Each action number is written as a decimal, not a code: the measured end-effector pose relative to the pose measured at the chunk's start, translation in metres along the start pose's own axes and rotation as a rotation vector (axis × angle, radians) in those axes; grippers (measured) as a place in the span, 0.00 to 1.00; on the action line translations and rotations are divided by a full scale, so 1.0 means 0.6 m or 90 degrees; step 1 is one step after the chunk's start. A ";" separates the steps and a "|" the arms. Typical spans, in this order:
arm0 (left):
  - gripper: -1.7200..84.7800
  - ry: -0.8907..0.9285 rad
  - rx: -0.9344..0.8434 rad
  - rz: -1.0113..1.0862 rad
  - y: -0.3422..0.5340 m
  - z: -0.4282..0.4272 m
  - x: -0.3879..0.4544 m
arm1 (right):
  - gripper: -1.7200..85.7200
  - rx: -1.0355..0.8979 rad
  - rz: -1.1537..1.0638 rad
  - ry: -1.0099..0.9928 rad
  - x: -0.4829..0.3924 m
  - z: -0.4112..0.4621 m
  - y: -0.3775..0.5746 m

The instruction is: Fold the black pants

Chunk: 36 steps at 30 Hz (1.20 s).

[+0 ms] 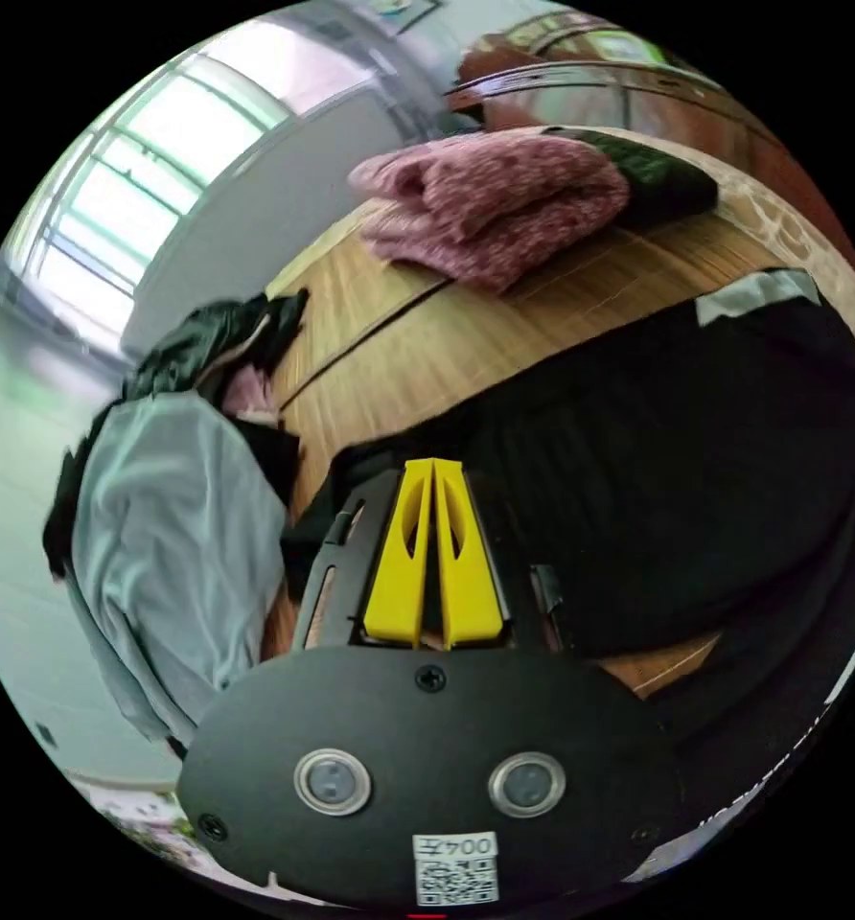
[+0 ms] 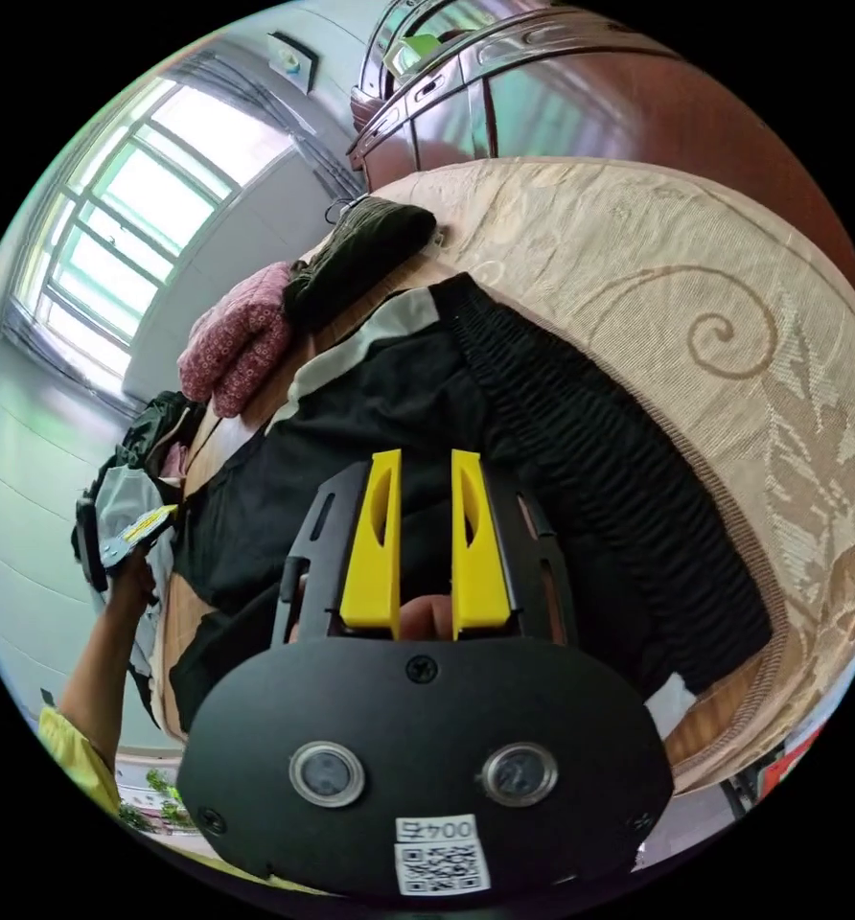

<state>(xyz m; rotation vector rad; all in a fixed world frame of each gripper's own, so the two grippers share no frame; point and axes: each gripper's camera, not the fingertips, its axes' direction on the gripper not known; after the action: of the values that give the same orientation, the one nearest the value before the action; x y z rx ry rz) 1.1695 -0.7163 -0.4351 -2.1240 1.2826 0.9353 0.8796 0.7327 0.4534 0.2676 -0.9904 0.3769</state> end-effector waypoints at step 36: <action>0.08 0.005 -0.100 0.104 0.132 0.149 -0.184 | 0.14 -0.027 -0.124 -0.072 -0.283 0.042 0.097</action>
<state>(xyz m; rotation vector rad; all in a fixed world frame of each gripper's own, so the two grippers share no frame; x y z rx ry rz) 1.0357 -0.6267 -0.4137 -2.1668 1.4473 1.1300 0.7519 0.7440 0.3252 0.3468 -1.0715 0.1653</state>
